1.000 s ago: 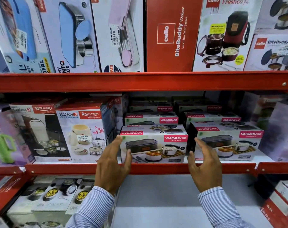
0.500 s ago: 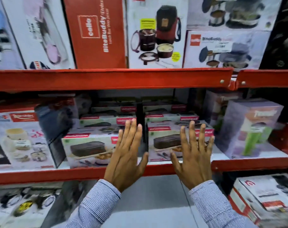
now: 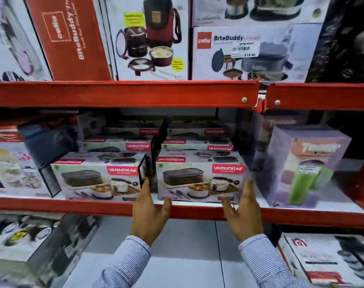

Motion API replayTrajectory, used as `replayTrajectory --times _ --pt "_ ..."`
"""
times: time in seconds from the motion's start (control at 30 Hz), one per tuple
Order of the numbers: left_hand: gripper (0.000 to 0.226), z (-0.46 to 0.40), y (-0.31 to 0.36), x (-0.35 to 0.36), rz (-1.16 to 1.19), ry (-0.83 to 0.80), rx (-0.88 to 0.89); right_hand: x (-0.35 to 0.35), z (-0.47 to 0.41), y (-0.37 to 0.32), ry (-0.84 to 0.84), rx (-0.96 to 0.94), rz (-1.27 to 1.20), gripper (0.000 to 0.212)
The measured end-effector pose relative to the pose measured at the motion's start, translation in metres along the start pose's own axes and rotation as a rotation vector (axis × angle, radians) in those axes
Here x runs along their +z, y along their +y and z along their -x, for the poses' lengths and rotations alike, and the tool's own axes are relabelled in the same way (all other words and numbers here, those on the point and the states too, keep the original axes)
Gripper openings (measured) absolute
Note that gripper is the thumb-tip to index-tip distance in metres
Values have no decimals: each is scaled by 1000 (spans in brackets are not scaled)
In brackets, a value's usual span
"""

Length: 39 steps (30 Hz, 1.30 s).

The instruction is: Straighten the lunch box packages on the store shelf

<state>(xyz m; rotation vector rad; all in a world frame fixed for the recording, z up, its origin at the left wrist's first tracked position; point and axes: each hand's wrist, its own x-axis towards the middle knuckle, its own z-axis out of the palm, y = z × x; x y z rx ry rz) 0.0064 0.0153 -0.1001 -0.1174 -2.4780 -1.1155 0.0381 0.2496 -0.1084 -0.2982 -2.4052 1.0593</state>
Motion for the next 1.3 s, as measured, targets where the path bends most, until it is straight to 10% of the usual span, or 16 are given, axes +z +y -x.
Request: replayTrajectory --times 0.67,1.3 --pt "12 -19 -10 8 -41 3 54 -17 -5 -6 -9 106 80 41" --pt "44 3 4 -15 -104 61 79 -30 17 -14 25 77 -2 62"
